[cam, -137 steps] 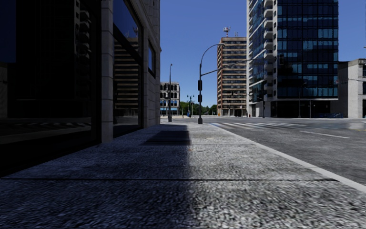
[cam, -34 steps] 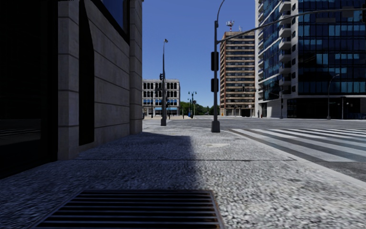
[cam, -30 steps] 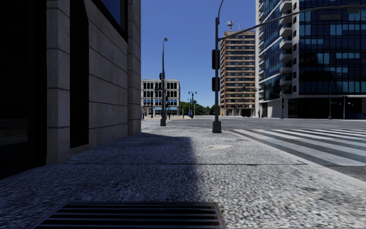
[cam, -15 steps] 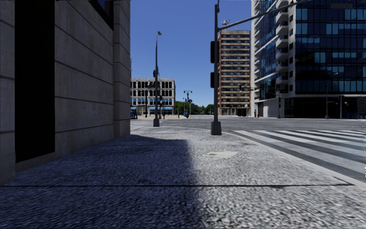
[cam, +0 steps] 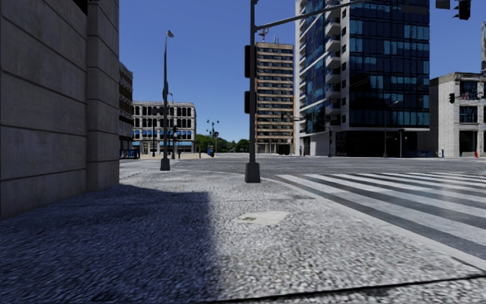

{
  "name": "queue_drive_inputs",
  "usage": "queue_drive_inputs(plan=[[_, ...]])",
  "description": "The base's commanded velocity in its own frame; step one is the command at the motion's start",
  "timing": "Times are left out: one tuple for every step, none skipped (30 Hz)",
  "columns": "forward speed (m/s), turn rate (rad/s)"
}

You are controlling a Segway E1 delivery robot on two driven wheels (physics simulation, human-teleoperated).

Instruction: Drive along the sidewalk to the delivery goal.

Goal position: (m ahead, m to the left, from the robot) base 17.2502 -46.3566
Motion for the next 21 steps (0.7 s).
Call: queue_drive_inputs(plan=[[1.68, -0.38], [1.68, -0.38], [1.7, -0.58], [1.7, -0.58], [1.7, -0.58], [1.7, -0.58], [1.7, -0.58], [1.7, -0.58], [1.7, -0.58], [1.7, -0.58], [1.7, -0.58], [1.7, -0.58], [1.7, -0.58], [1.7, -0.58], [1.7, -0.58], [1.7, -0.58], [1.7, -0.58], [1.7, -0.58], [1.7, -0.58], [1.7, -0.58], [1.7, -0.58]])
